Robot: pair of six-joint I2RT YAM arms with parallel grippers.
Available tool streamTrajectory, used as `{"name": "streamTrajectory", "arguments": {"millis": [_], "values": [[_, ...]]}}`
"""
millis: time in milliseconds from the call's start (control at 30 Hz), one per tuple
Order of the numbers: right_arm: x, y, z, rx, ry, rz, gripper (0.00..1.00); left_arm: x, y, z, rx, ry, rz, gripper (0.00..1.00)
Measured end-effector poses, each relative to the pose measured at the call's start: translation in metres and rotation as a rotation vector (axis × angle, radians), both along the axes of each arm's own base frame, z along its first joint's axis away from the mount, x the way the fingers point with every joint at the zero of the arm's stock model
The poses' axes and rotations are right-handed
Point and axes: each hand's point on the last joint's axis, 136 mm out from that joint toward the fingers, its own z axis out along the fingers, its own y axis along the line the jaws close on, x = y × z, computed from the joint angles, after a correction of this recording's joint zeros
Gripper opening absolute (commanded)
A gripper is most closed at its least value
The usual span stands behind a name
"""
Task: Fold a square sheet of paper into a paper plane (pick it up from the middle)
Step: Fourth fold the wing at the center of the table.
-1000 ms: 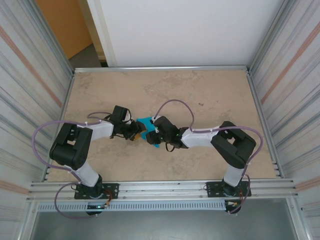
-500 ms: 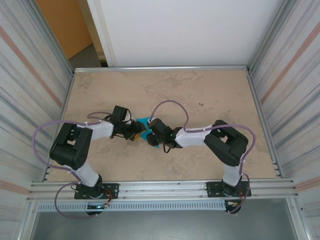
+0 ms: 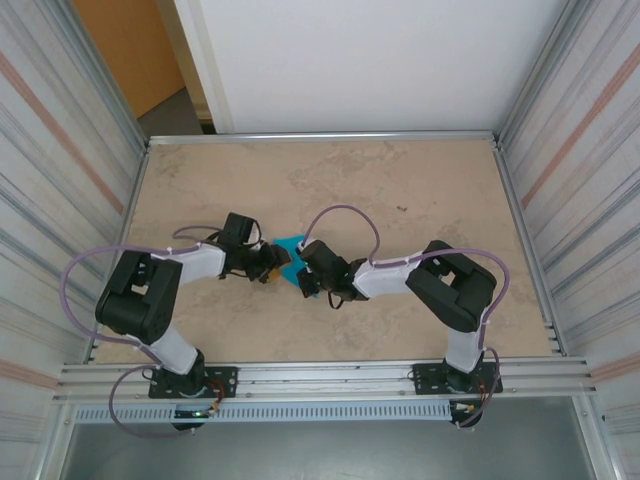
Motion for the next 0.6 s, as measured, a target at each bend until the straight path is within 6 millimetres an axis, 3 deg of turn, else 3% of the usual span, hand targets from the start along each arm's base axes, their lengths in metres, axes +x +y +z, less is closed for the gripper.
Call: {"name": "streamTrajectory", "arguments": {"millis": [267, 600], "values": [[-0.006, -0.010, 0.000, 0.132, 0.034, 0.028, 0.07, -0.003, 0.003, 0.026, -0.025, -0.068, 0.018, 0.42], [-0.017, -0.014, 0.004, 0.319, 0.086, 0.085, 0.06, -0.011, -0.001, 0.026, -0.079, -0.075, 0.016, 0.41]]}}
